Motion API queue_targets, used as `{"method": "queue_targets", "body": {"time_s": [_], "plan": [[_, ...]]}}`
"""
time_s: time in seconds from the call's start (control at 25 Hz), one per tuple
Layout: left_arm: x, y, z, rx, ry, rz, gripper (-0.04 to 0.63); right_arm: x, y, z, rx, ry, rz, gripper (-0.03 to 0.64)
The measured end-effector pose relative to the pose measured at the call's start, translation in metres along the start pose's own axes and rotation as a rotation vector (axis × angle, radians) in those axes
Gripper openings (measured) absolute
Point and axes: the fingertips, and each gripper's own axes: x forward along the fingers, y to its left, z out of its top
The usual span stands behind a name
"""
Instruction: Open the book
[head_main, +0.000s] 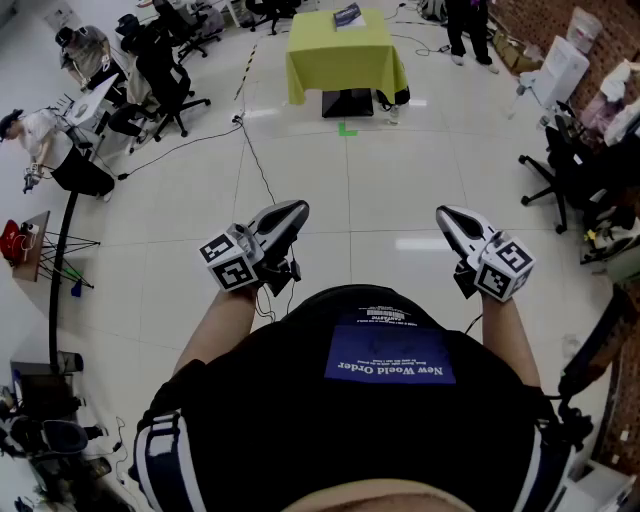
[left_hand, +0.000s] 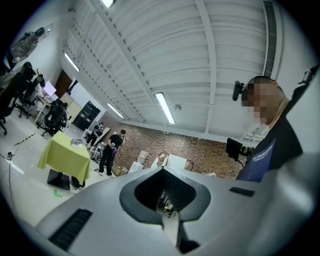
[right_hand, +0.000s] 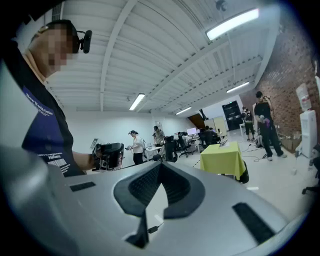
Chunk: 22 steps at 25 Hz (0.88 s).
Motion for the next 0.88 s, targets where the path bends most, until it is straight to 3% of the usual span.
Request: {"method": "queue_targets", "body": {"time_s": [0.2, 0.4, 0.68, 0.88], "plan": [[-0.021, 0.049, 0.015, -0.011, -0.038, -0.009, -0.003, 0.059, 0.003, -0.003, -0.017, 0.027, 0.015, -0.012], [-0.055, 0.121, 0.058, -0.006, -0.063, -0.041, -0.003, 0.15, 0.008, 0.023, -0.041, 0.007, -0.003, -0.012], [-0.109, 0.231, 0.119, 0.028, -0.032, -0.007, -0.003, 0.282, 0.005, 0.053, -0.012, -0.017, 0.004, -0.012], [-0.111, 0.284, 0.143, 0.032, -0.045, 0.011, -0.003, 0.343, -0.008, 0.066, -0.028, 0.024, 0.051, -0.012]]}}
